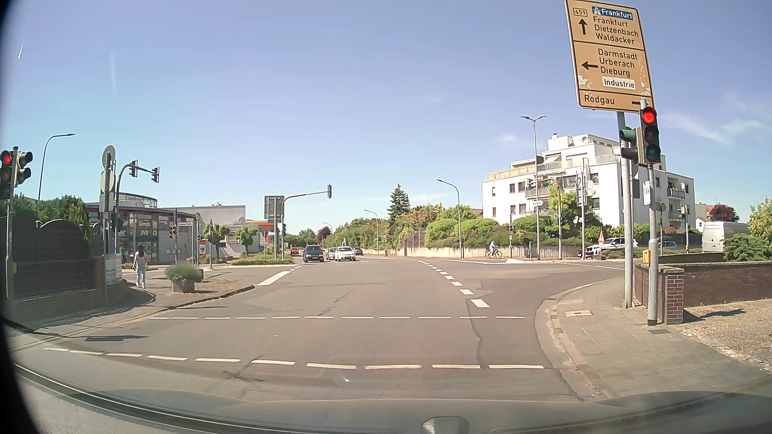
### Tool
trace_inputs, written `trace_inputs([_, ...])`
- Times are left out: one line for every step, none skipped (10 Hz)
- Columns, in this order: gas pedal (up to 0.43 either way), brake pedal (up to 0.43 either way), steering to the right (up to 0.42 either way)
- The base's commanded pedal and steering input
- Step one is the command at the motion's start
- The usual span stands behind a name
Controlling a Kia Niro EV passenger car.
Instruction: Follow the waypoints while adhering to traffic rules and regulations
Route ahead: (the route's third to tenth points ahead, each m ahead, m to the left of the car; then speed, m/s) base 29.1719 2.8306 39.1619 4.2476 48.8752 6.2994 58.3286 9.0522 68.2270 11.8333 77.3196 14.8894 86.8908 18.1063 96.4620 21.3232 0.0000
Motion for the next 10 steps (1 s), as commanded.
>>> trace_inputs([0.0, 0.366, -0.005])
trace_inputs([0.0, 0.366, -0.005])
trace_inputs([0.0, 0.366, -0.005])
trace_inputs([0.0, 0.366, -0.005])
trace_inputs([0.0, 0.366, -0.005])
trace_inputs([0.0, 0.366, -0.005])
trace_inputs([0.0, 0.366, -0.005])
trace_inputs([0.0, 0.366, -0.005])
trace_inputs([0.0, 0.366, -0.005])
trace_inputs([0.0, 0.366, -0.005])
